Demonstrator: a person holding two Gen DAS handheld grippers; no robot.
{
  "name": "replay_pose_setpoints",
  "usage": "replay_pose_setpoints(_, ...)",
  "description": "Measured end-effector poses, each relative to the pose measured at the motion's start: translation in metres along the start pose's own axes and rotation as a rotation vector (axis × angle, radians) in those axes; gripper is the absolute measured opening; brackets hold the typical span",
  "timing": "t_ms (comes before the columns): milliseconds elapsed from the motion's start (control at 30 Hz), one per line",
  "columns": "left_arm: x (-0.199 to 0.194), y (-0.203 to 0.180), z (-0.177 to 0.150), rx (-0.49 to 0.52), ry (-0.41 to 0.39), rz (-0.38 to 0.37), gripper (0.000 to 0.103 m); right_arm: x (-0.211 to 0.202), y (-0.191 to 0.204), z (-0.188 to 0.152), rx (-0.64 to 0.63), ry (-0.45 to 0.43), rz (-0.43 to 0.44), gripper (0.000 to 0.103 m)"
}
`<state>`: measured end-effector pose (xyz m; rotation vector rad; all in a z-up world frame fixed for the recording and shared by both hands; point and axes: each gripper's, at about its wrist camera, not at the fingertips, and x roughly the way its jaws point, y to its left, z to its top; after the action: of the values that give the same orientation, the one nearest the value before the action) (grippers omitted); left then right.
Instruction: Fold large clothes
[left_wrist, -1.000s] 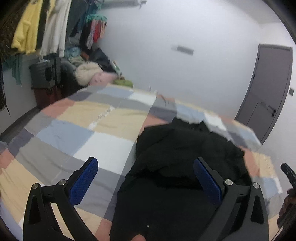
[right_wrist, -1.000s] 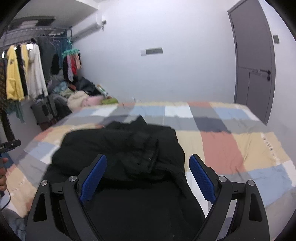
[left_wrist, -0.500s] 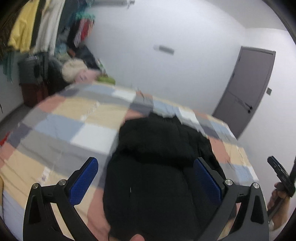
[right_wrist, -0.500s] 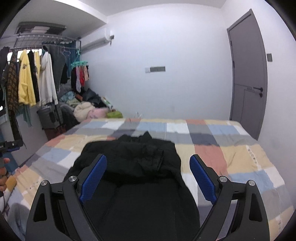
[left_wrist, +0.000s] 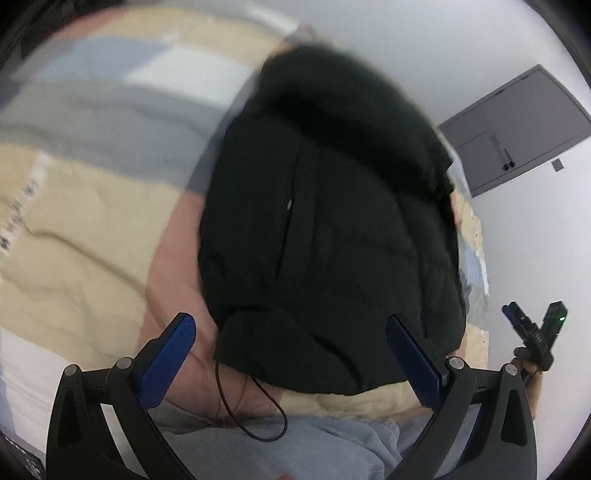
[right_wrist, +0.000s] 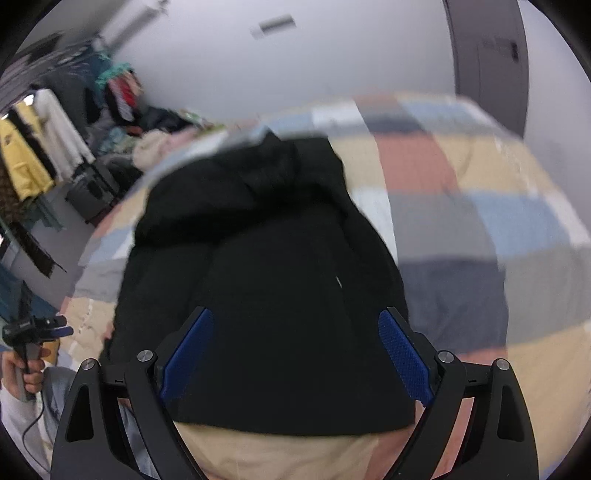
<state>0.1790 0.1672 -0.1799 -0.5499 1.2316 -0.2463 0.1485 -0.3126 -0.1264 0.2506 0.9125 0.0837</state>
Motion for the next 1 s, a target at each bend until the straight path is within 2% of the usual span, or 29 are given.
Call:
replay_pose_setpoints(167,0.029,0.012,0.009,-0.101,0.123,-0.011,0.102,0.022,-0.035,-0.015,0.103,0.092,0.018,0.091)
replay_pose_setpoints(400,0.067,0.024,0.015,-0.158,0.232,0.044,0.103,0.053,-0.081,-0.031,0.291,0.207,0.047,0.091)
replay_pose_setpoints(600,0.091,0.037,0.02,-0.255,0.251,0.06,0.103,0.074,-0.108,-0.042,0.376,0.281,0.043,0.091)
replay_pose_setpoints(800,0.099,0.048,0.025,-0.294,0.248,0.069,0.103,0.093,-0.126,-0.057,0.473,0.346,0.138,0.091)
replay_pose_setpoints(933,0.099,0.058,0.021,-0.313,0.26,0.068,0.103,0.091,-0.127,-0.057,0.482,0.33,0.194,0.09)
replay_pose_setpoints(1000,0.099,0.059,0.021,-0.315,0.257,0.071,0.103,0.088,-0.124,-0.054,0.471,0.314,0.225,0.085)
